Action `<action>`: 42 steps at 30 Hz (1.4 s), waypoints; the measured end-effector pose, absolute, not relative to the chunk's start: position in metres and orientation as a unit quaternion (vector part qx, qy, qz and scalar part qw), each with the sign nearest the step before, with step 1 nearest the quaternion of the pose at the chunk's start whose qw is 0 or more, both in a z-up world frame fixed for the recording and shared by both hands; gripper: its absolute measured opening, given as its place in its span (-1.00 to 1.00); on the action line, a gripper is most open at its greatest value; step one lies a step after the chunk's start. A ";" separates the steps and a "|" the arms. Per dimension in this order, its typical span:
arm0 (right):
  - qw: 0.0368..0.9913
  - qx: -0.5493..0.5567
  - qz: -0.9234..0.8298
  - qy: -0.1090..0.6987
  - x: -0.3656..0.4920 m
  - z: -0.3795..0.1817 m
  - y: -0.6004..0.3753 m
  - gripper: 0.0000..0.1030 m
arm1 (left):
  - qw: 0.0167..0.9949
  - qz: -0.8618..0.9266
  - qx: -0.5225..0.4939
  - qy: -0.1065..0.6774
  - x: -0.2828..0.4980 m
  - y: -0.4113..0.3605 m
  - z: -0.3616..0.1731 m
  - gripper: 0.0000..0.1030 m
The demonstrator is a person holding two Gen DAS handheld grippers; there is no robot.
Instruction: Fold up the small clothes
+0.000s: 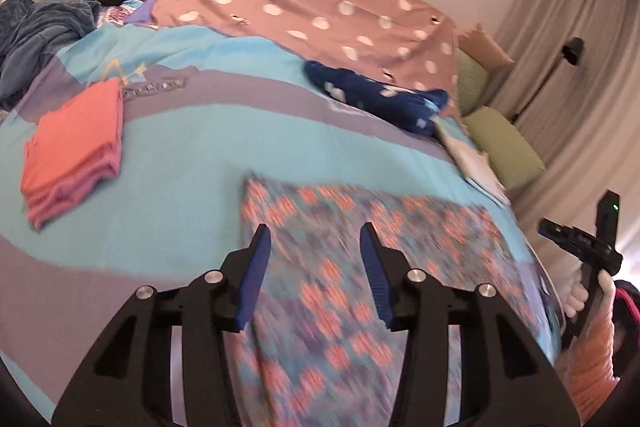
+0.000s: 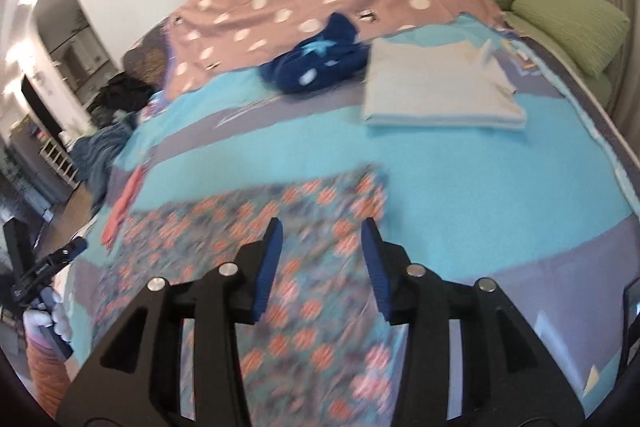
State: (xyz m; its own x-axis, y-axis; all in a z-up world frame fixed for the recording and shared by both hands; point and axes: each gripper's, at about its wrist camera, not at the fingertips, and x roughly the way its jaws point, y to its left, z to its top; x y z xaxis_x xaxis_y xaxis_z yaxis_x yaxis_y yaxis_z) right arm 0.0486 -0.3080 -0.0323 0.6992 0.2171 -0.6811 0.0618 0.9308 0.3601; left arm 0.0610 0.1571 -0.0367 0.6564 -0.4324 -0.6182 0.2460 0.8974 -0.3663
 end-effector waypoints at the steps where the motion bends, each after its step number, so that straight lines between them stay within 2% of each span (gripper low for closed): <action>1: 0.902 0.184 0.048 0.388 0.040 -0.035 -0.306 -0.18 | 0.900 -0.192 -0.131 0.370 0.049 0.159 -0.039 -0.08; 9: 0.884 0.223 0.011 0.410 -0.029 -0.072 -0.315 -0.18 | 0.899 -0.139 -0.118 0.397 -0.018 0.184 -0.070 -0.08; 13: 0.882 0.242 0.002 0.405 -0.051 -0.080 -0.321 -0.17 | 0.900 -0.132 -0.139 0.390 -0.034 0.192 -0.069 -0.06; 18: 0.886 0.237 -0.021 0.398 -0.074 -0.088 -0.322 -0.17 | 0.906 -0.127 -0.114 0.388 -0.053 0.181 -0.065 0.04; 23: 0.920 0.168 -0.063 0.349 -0.099 -0.083 -0.299 -0.17 | 0.909 -0.130 -0.104 0.383 -0.065 0.172 -0.061 0.07; 29: 0.944 0.070 0.000 0.324 -0.101 -0.067 -0.229 -0.16 | 0.908 -0.128 -0.105 0.385 -0.070 0.173 -0.066 0.09; 30: 0.945 0.046 0.021 0.323 -0.101 -0.065 -0.209 -0.13 | 0.908 -0.128 -0.106 0.385 -0.071 0.174 -0.068 0.09; 31: 0.948 0.022 0.038 0.316 -0.101 -0.062 -0.191 -0.03 | 0.907 -0.129 -0.108 0.385 -0.072 0.175 -0.068 0.09; 34: 0.958 -0.030 0.065 0.278 -0.105 -0.052 -0.139 0.63 | 0.906 -0.127 -0.111 0.388 -0.073 0.181 -0.073 0.09; 39: 0.942 -0.186 0.145 0.237 -0.116 -0.054 -0.030 0.68 | 0.904 -0.106 -0.145 0.387 -0.068 0.211 -0.083 0.10; 42: 0.916 -0.282 0.187 0.214 -0.124 -0.073 0.029 0.57 | 0.893 -0.110 -0.199 0.388 -0.064 0.238 -0.090 0.10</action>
